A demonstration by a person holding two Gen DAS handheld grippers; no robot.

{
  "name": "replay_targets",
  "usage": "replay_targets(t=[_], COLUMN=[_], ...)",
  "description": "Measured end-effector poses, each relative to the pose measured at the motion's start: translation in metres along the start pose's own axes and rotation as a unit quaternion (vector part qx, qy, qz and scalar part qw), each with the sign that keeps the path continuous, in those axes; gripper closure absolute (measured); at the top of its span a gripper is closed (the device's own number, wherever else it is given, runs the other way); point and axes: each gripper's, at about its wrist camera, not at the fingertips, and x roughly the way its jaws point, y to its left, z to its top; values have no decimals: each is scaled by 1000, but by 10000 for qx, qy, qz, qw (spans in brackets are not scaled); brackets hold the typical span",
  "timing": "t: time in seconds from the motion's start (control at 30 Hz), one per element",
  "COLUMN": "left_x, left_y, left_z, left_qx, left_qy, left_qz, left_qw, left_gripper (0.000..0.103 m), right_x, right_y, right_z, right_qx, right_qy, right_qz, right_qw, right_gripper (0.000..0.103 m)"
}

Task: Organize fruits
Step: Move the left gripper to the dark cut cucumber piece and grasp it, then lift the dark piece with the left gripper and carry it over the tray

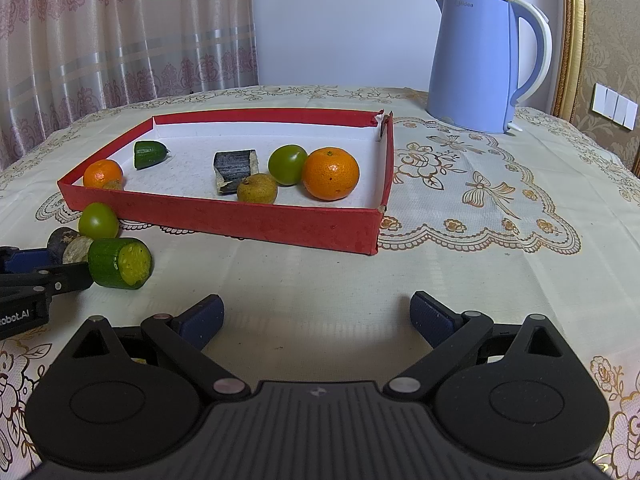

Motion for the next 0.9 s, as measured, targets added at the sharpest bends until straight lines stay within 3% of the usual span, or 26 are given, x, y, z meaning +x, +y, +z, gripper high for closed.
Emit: replay_targets(t=[0.37,0.63,0.9], left_x=[-10,-25,-7], left_y=[7,12,15], left_z=[4,29,56], left_qx=[-13,122,81], left_qy=[-69,-425,-479], left_qz=[71,167,167], left_qw=[10000,9989,9987], left_gripper=[73,73,73], right_x=[0,0,0], right_y=[0,0,0], right_z=[0,0,0], right_qx=[0,0,-1], right_qy=[-1,1,1], right_qz=[0,0,1], right_qw=[10000,10000,10000], right_gripper=[3,3,3])
